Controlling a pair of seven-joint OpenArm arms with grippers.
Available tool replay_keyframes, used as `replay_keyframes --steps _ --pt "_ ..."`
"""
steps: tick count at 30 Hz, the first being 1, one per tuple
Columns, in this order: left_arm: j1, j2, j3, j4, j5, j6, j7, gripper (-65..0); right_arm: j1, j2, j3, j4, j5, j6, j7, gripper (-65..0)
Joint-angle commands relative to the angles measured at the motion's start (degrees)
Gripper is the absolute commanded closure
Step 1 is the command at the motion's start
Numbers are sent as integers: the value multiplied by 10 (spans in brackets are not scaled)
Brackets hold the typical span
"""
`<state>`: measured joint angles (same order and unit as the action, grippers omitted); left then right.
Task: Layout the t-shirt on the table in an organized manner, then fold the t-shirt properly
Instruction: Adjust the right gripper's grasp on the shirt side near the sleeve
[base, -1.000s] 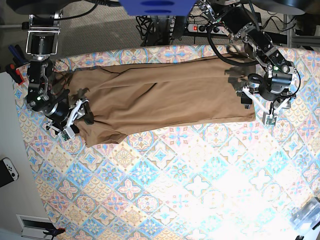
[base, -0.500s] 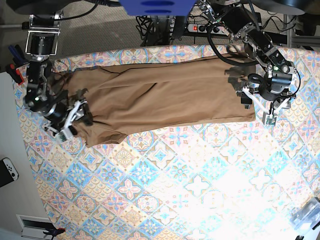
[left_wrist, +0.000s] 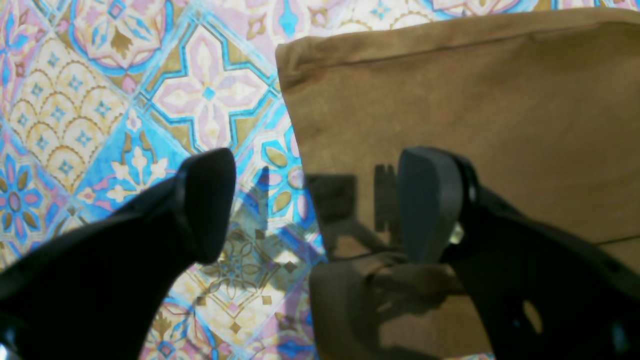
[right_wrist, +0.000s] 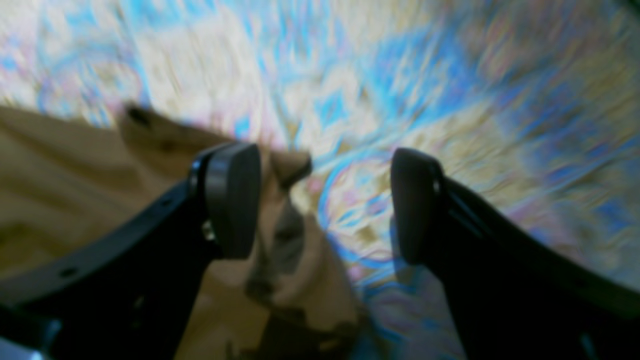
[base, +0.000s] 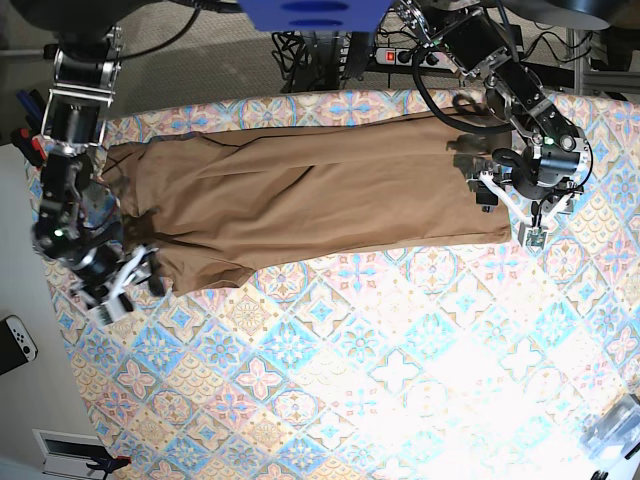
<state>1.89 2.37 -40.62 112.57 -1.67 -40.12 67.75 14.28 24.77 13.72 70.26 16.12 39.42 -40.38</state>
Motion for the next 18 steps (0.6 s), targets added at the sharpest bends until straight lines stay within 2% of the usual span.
replay_keyframes --steps 1,5,13,18 --pt "-6 -3 1 8 -6 1 -9 -485 22 9 -4 -7 14 3 20 -393" --pt "-6 -6 1 8 -6 1 -9 -485 30 9 -22 -60 14 3 24 -393" --pt "-8 -6 1 8 -6 1 -9 -485 73 9 -85 -174 14 3 89 -393" --pt "-9 -7 1 8 -6 1 -9 -485 73 9 -95 -216 14 3 108 -393"
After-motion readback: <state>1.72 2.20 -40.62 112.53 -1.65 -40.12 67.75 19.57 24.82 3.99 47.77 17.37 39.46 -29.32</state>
